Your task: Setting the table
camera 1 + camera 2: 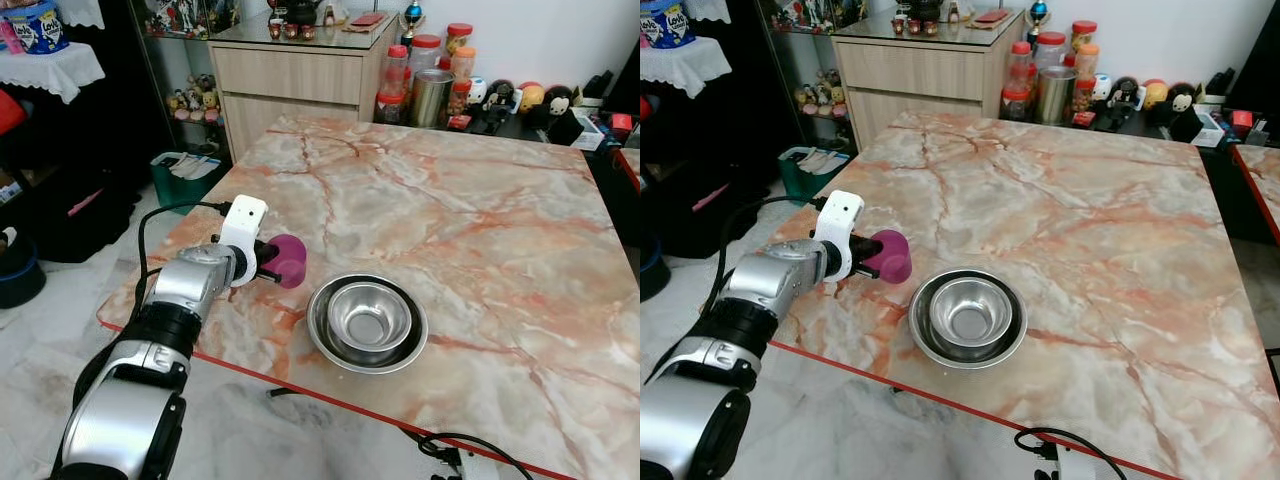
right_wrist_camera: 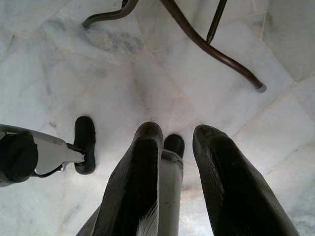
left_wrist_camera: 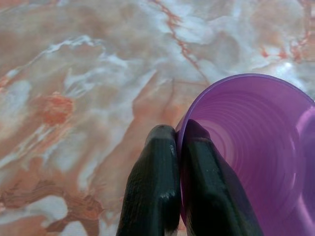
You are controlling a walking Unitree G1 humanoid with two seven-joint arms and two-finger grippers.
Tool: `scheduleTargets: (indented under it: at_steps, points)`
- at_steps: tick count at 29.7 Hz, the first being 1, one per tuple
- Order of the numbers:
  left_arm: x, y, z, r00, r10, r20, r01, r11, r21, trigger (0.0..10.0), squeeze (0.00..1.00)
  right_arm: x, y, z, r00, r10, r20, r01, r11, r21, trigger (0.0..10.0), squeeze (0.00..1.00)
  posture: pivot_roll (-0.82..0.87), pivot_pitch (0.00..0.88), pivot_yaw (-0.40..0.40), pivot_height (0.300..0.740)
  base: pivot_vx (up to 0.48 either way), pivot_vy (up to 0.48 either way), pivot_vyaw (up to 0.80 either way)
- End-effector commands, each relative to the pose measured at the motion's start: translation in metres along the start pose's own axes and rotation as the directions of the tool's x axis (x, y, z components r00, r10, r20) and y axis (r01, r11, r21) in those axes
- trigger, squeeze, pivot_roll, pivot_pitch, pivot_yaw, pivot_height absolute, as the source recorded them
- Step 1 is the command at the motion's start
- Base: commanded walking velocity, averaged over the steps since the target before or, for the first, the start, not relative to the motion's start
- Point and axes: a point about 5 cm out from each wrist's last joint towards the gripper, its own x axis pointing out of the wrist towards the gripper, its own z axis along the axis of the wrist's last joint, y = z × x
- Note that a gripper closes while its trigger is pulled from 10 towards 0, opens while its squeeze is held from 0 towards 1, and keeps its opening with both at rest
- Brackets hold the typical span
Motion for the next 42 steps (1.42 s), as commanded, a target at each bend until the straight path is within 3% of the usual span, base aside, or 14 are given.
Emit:
scheduleTargets:
  at_steps: [1, 8, 23, 24, 26, 27, 28, 30, 31, 32, 42]
  points:
    - [-0.0002, -0.0011, 0.0049, 1.0, -0.014, -0.021, 0.015, 0.999, 0.048, 10.0, 0.0, 0.0005, 0.0013, 0.0008, 1.0, 0.004, 0.003, -0.004, 1.0, 0.007, 10.0, 0.0, 0.07, 0.0, 0.03, 0.74, 0.0, 0.0, 0.0]
    - [0.0008, -0.0077, 0.0048, 0.998, -0.064, -0.024, 0.065, 0.997, 0.039, 10.0, 0.0, 0.0004, 0.0021, -0.001, 1.0, 0.008, -0.001, -0.008, 1.0, 0.01, 10.0, 0.0, 0.08, 0.0, 0.034, 0.74, 0.0, 0.0, 0.0]
    - [0.0007, -0.0059, 0.0035, 0.997, -0.063, -0.045, 0.065, 0.997, 0.039, 10.0, 0.0, 0.0001, 0.0016, -0.0018, 1.0, 0.007, -0.003, -0.007, 1.0, 0.01, 10.0, 0.0, 0.08, 0.0, 0.037, 0.74, 0.0, 0.0, 0.0]
    - [0.001, -0.0062, 0.0032, 0.997, -0.064, -0.047, 0.066, 0.997, 0.039, 10.0, 0.12, 0.0001, 0.0015, -0.0017, 1.0, 0.008, -0.003, -0.008, 1.0, 0.009, 10.0, 0.0, 0.07, 0.0, 0.035, 0.74, 0.0, 0.0, 0.0]
    - [0.0011, -0.0064, 0.003, 0.997, -0.064, -0.048, 0.066, 0.997, 0.039, 10.0, 0.12, 0.0, 0.0015, -0.0018, 1.0, 0.008, -0.003, -0.008, 1.0, 0.009, 10.0, 0.0, 0.07, 0.0, 0.035, 0.74, 0.0, 0.0, 0.0]
    - [0.0012, -0.0065, 0.0028, 0.997, -0.064, -0.049, 0.065, 0.997, 0.038, 10.0, 0.5, 0.0, 0.0014, -0.0017, 1.0, 0.008, -0.003, -0.008, 1.0, 0.009, 10.0, 0.0, 0.08, 0.0, 0.034, 0.74, 0.0, 0.0, 0.0]
    - [0.0013, -0.0065, 0.0027, 0.997, -0.062, -0.05, 0.064, 0.997, 0.038, 10.0, 0.56, 0.0, 0.0014, -0.0017, 1.0, 0.008, -0.003, -0.008, 1.0, 0.009, 10.0, 0.0, 0.08, 0.0, 0.034, 0.74, 0.0, 0.0, 0.0]
    - [0.0013, -0.0061, 0.0022, 0.997, -0.059, -0.052, 0.061, 0.998, 0.036, 10.0, 0.44, 0.0, 0.0014, -0.0017, 1.0, 0.008, -0.003, -0.008, 1.0, 0.008, 10.0, 0.0, 0.08, 0.0, 0.034, 0.74, 0.0, 0.0, 0.0]
    - [0.0013, -0.0058, 0.0019, 0.997, -0.055, -0.052, 0.057, 0.998, 0.034, 10.0, 0.1, 0.0, 0.0013, -0.0017, 1.0, 0.007, -0.004, -0.007, 1.0, 0.008, 10.0, 0.0, 0.08, 0.0, 0.034, 0.74, 0.0, 0.0, 0.0]
    - [0.0012, -0.0056, 0.0018, 0.997, -0.054, -0.052, 0.055, 0.998, 0.033, 10.0, 0.0, 0.0, 0.0013, -0.0017, 1.0, 0.007, -0.004, -0.007, 1.0, 0.008, 10.0, 0.0, 0.08, 0.0, 0.034, 0.74, 0.0, 0.0, 0.0]
    - [0.0011, -0.0055, 0.0015, 0.998, -0.05, -0.048, 0.052, 0.998, 0.036, 10.0, 0.0, 0.0, 0.0014, -0.0018, 1.0, 0.008, -0.003, -0.008, 1.0, 0.009, 10.0, 0.0, 0.07, 0.0, 0.033, 0.74, 0.0, 0.0, 0.0]
